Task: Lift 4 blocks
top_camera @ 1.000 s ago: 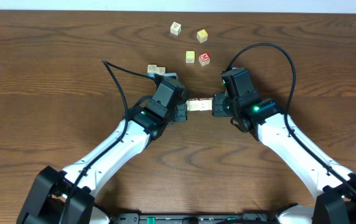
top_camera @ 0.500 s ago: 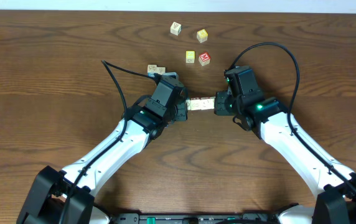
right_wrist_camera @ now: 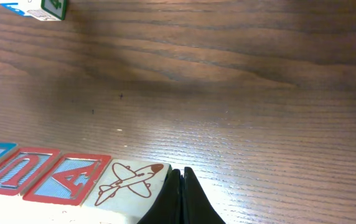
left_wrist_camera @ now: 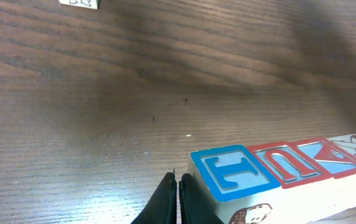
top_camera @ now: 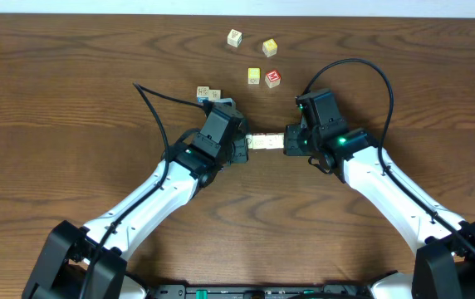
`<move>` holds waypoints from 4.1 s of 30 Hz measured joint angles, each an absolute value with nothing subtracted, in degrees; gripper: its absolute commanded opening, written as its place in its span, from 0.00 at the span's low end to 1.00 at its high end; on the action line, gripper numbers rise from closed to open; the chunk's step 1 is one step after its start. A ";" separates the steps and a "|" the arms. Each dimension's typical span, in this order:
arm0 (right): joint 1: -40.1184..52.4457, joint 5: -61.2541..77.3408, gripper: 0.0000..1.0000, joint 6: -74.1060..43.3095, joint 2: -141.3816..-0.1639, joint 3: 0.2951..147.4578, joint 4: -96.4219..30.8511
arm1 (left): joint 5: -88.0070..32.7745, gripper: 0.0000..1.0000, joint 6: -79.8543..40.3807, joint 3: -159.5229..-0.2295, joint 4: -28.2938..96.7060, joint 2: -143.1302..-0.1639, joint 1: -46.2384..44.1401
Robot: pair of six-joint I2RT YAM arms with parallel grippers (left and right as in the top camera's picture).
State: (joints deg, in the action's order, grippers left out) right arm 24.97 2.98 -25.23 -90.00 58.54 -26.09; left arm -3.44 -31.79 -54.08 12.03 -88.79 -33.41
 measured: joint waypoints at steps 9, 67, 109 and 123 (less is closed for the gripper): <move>24.97 3.05 0.01 -25.26 -90.06 58.41 -27.24 | -3.95 0.07 -31.97 -53.93 11.77 -88.79 -33.41; 25.61 3.92 0.01 -27.46 -90.35 54.61 -22.04 | -5.63 0.07 -36.01 -48.45 8.27 -88.88 -33.52; 28.62 1.26 0.01 -29.76 -90.61 50.81 -16.71 | -4.47 0.07 -38.79 -44.23 4.69 -89.49 -34.06; 28.64 1.26 0.01 -29.76 -90.98 50.81 -16.75 | -4.47 0.07 -38.79 -44.21 4.71 -89.54 -34.06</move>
